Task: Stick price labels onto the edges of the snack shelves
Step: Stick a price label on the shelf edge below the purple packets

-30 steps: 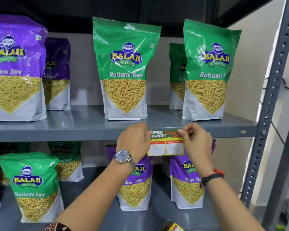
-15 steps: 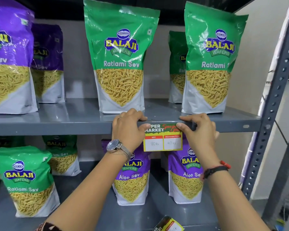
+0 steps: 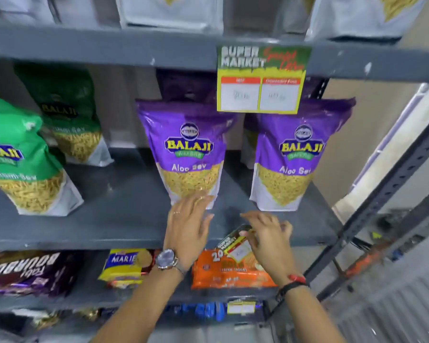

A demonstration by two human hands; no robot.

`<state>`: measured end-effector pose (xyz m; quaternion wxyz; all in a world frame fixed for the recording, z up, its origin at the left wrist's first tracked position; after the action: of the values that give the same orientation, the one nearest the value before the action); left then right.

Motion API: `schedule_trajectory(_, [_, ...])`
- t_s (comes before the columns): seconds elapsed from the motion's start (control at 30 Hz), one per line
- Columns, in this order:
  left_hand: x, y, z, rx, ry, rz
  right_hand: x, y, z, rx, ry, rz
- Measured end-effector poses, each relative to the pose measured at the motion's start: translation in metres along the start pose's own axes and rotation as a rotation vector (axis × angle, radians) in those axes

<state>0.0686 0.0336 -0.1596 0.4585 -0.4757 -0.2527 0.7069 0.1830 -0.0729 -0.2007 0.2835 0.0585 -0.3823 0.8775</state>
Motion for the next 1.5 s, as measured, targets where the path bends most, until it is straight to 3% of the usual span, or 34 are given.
schedule_trajectory(0.1, [0.028, 0.042, -0.03, 0.154, -0.053, 0.134, -0.004, 0.01, -0.026, 0.114, 0.044, -0.018])
schedule_trajectory(0.3, [0.041, 0.077, -0.062, 0.302, -0.094, 0.115, 0.008, 0.024, -0.02, 0.073, 0.107, 0.075])
schedule_trajectory(0.4, [0.039, 0.084, -0.064, 0.274, -0.076, 0.118, 0.004, 0.04, -0.011, 0.002, 0.039, -0.006])
schedule_trajectory(0.57, [0.041, 0.083, -0.063, 0.216, -0.075, 0.179, -0.03, 0.042, -0.012, -0.049, -0.38, -0.314])
schedule_trajectory(0.73, [0.036, 0.083, -0.069, 0.23, -0.105, 0.22, -0.057, 0.05, -0.025, 0.009, -0.331, -0.505])
schedule_trajectory(0.87, [0.036, 0.08, -0.072, 0.247, -0.123, 0.297, -0.061, 0.051, -0.031, 0.03, -0.24, -0.49])
schedule_trajectory(1.5, [0.047, 0.078, -0.079, 0.231, -0.194, 0.312, -0.061, 0.042, -0.039, -0.062, -0.254, -0.565])
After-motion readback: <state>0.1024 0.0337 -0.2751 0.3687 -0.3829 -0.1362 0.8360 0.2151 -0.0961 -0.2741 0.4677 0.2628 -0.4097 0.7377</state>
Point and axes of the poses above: each hand's wrist, its own y-axis away from the middle knuckle, its own z-axis out of the back of the hand, x = y × z, the point moved 8 cm from there along -y, towards the middle knuckle, and after that the axes turned 15 degrees about -x, right-handed, at the moved point
